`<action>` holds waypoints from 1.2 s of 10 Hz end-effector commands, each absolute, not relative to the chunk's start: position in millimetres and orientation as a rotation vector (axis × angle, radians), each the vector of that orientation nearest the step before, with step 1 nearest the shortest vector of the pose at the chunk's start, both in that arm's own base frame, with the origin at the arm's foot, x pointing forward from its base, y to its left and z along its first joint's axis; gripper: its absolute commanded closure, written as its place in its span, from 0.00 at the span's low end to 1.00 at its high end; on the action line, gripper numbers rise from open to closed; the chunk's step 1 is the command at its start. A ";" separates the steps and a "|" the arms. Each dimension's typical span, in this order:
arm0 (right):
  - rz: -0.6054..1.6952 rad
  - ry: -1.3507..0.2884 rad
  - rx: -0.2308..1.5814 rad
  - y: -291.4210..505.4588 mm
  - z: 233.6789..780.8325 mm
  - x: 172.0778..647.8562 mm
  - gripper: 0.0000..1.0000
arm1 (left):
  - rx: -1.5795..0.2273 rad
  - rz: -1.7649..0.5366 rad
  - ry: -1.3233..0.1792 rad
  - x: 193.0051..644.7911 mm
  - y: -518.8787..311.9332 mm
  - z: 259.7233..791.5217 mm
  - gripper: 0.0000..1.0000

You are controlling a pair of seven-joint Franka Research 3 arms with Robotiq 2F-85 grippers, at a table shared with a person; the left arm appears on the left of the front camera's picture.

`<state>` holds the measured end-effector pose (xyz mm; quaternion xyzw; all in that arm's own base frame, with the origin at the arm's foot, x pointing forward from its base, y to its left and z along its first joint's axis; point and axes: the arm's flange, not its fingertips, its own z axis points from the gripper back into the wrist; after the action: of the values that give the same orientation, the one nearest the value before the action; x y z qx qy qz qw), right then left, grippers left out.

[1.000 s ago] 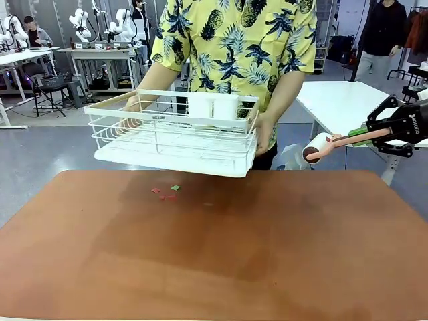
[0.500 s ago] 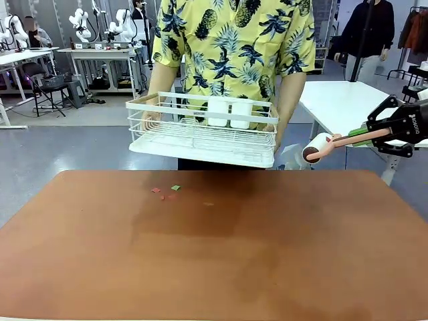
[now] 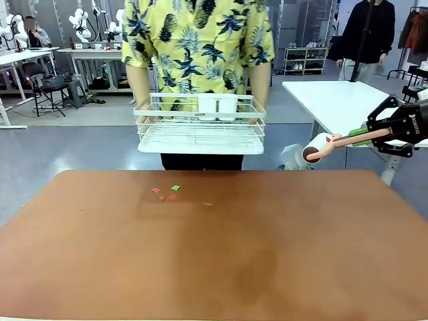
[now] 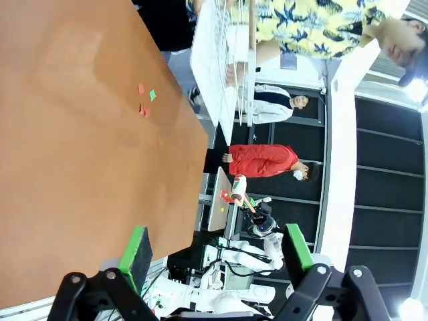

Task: Clean the table.
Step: Clean the table with the Lint Roller when the human lifts the Dish drying rack.

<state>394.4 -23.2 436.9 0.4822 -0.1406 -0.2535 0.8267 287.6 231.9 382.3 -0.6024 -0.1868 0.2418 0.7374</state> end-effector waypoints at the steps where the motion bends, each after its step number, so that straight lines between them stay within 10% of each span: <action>1: -0.401 -0.221 0.990 -12.7 451.2 403.0 0.79 | -1.336 0.517 -0.414 284.1 233.0 382.2 0.00; 8: -0.082 -0.021 0.777 174.0 419.5 578.1 0.79 | -1.336 0.517 -0.414 284.1 233.0 382.2 0.00; 12: -0.090 -0.057 0.769 214.7 377.2 592.9 0.79 | -1.336 0.517 -0.414 284.1 233.0 382.2 0.00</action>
<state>592.9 204.5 368.4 0.3780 -0.0177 -0.0400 0.9248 287.4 231.8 381.8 -0.6023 -0.1859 0.2424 0.7375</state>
